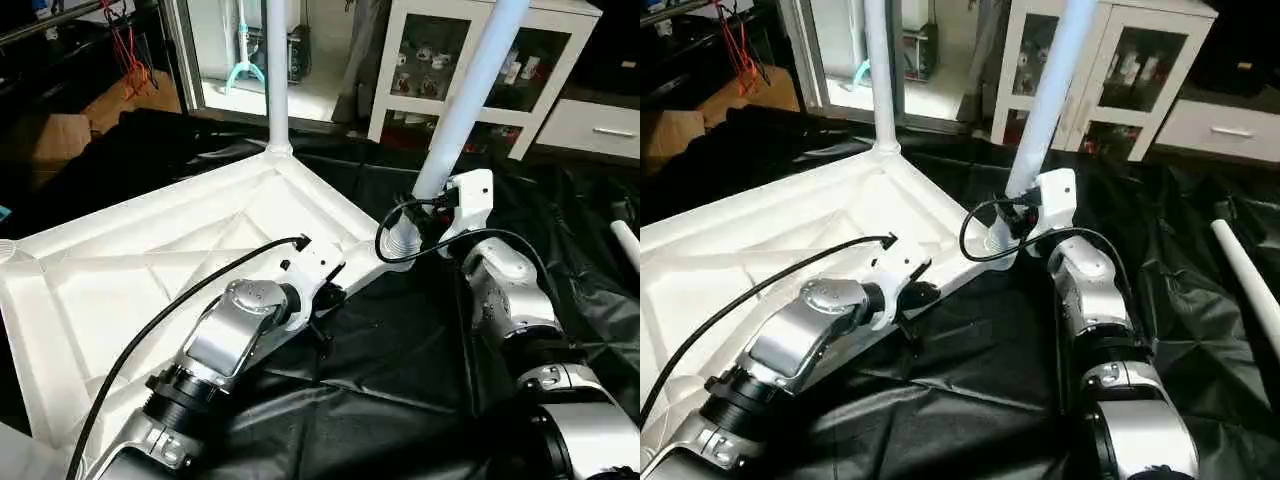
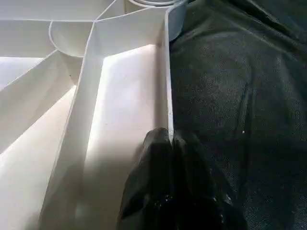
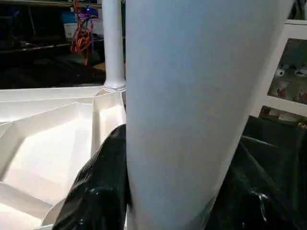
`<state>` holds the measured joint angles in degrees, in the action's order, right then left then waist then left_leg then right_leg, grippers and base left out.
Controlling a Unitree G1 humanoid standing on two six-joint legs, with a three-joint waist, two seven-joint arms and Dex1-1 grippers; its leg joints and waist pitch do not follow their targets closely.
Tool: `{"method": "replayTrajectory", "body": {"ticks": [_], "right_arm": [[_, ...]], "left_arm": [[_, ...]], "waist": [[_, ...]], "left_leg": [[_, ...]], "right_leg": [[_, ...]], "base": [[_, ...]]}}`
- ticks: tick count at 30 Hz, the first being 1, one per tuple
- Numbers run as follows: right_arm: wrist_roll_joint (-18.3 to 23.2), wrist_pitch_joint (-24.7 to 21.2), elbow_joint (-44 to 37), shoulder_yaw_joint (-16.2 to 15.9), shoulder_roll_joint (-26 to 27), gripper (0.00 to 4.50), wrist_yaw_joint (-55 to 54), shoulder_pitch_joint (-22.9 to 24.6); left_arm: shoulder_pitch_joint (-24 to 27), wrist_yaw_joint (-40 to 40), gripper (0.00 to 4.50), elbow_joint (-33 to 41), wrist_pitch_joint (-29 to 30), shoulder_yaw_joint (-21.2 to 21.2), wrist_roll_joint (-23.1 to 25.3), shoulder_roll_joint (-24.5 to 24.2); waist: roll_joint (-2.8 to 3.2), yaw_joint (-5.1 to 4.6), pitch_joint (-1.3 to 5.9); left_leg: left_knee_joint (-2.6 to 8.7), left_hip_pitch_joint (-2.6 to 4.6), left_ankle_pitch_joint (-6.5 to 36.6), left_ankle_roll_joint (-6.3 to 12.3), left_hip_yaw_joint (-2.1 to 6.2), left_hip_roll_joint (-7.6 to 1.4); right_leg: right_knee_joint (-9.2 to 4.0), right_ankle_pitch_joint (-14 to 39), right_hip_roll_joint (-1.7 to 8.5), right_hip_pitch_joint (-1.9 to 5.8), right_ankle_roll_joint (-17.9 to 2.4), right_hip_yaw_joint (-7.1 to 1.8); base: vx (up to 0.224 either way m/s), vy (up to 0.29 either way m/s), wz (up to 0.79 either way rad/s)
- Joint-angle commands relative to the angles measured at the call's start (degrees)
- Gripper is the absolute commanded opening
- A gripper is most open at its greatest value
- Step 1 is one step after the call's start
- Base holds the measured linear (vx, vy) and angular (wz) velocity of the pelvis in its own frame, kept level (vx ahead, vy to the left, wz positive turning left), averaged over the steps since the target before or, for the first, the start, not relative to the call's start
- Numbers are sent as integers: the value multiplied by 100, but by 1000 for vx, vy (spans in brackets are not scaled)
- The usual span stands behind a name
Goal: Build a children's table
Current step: Insert table leg to table base
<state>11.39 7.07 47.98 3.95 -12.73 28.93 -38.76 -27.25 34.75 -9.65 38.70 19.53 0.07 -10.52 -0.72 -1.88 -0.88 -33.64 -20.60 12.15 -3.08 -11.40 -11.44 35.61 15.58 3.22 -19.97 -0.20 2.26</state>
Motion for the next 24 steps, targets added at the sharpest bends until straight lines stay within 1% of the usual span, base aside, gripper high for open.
{"method": "replayTrajectory", "body": {"ticks": [1,2,3,4,5,6,7,8,9,10,11,12,13,14,15,16,17,18,19,20,21,22,24], "right_arm": [[-239,-309,652,-194,27,249,60,340],[-210,-224,664,-148,11,258,113,293],[-168,-190,649,-108,1,269,194,263],[-143,-196,642,-94,1,281,235,257],[-72,-239,609,-50,-21,290,354,230],[-67,-246,607,-42,-30,297,362,222],[-66,-249,605,-32,-52,303,376,203],[-63,-236,604,-14,-89,313,405,172],[-50,-214,587,8,-112,325,412,152],[-50,-214,587,8,-112,325,412,152],[10,-280,549,15,-138,341,609,137],[47,-264,500,31,-160,346,727,147],[59,-252,480,38,-169,350,768,153],[174,-290,253,74,-210,357,980,240],[210,-309,165,78,-227,368,1056,276],[339,-384,-147,86,-288,378,1323,407],[376,-408,-239,86,-307,385,1403,446],[514,-549,-752,57,-510,385,1726,711],[560,-586,-889,56,-567,385,1819,781],[648,-653,-1141,57,-674,385,1995,909],[763,-818,-1392,88,-794,385,2128,1030],[873,-954,-1615,123,-914,385,2264,1146],[944,-1067,-1789,165,-1014,385,2386,1242]], "left_arm": [[-15,151,0,229,-78,-12,-34,-63],[-3,174,0,250,-98,-5,-52,-88],[9,186,0,273,-102,0,-66,-106],[11,189,0,277,-101,0,-69,-109],[13,199,0,286,-101,6,-79,-123],[12,202,0,286,-102,7,-81,-126],[11,208,0,287,-104,9,-85,-134],[13,219,0,292,-107,12,-91,-149],[20,227,0,305,-114,15,-96,-158],[20,227,0,305,-114,15,-96,-158],[24,235,0,321,-106,16,-106,-166],[33,251,0,339,-120,15,-113,-174],[39,256,0,348,-124,16,-116,-177],[67,275,0,382,-137,17,-121,-203],[76,281,0,390,-140,16,-123,-211],[108,296,0,420,-148,15,-136,-243],[118,299,0,429,-150,16,-142,-254],[173,320,0,425,-187,13,-138,-320],[186,326,0,419,-198,13,-136,-336],[209,338,0,407,-219,12,-133,-365],[222,341,0,388,-232,8,-134,-382],[232,363,0,355,-288,22,-122,-412],[241,389,0,326,-348,40,-113,-442]], "waist": [[71,20,130],[75,45,138],[81,91,184],[54,99,204],[38,99,211],[63,120,201],[80,135,199],[81,138,194],[63,138,184],[67,141,189],[64,142,186],[48,143,185],[52,144,186],[26,150,193],[35,161,194],[37,176,206],[33,184,215],[32,203,215],[32,229,218],[25,245,204],[22,258,211],[47,263,204],[33,260,209]], "left_leg": [[417,33,983,101,143,-269],[396,26,860,119,129,-259],[365,28,572,169,126,-281],[337,9,357,252,128,-269],[298,-42,-101,483,123,-224],[267,-48,-277,686,109,-206],[263,-42,-309,744,108,-213],[260,-42,-288,803,107,-223],[267,-42,-217,810,107,-234],[263,-40,-193,813,108,-234],[262,-36,-126,813,107,-240],[262,-38,-103,814,106,-245],[260,-43,-103,821,107,-244],[252,-42,-156,844,108,-251],[248,-45,-206,865,112,-248],[230,-41,-334,943,112,-245],[211,-59,-478,1003,117,-247],[197,-52,-577,1062,117,-237],[192,-45,-569,1078,118,-249],[201,-49,-519,1089,117,-245],[196,-43,-484,1072,120,-255],[204,-40,-412,1048,119,-248],[206,-38,-345,988,127,-258]], "right_leg": [[-471,-276,437,89,-1539,-261],[-463,-418,446,96,-1597,-268],[-404,-843,465,120,-1664,-271],[-354,-1206,447,153,-1675,-268],[-288,-1831,411,183,-1690,-259],[-273,-2179,426,162,-1708,-268],[-270,-2263,436,152,-1720,-266],[-268,-2280,441,147,-1744,-255],[-271,-2157,440,145,-1757,-248],[-269,-2099,443,147,-1762,-248],[-275,-1961,444,144,-1772,-247],[-276,-1866,441,148,-1781,-247],[-271,-1843,441,150,-1785,-246],[-264,-1850,444,153,-1788,-246],[-255,-1900,442,161,-1781,-246],[-241,-2105,431,170,-1764,-246],[-205,-2364,433,176,-1749,-243],[-198,-2531,416,174,-1716,-235],[-194,-2580,429,175,-1697,-236],[-205,-2538,422,171,-1665,-229],[-201,-2495,431,171,-1652,-231],[-212,-2392,421,167,-1645,-230],[-215,-2215,421,166,-1645,-228]], "base": [[0,0,0],[0,0,0],[0,0,0],[0,0,0],[0,0,0],[0,0,0],[0,0,0],[0,0,0],[0,0,0],[0,0,0],[0,0,0],[0,0,0],[0,0,0],[0,0,0],[0,0,0],[0,0,0],[0,0,0],[0,0,0],[0,0,0],[0,0,0],[0,0,0],[0,0,0],[0,0,0]]}}
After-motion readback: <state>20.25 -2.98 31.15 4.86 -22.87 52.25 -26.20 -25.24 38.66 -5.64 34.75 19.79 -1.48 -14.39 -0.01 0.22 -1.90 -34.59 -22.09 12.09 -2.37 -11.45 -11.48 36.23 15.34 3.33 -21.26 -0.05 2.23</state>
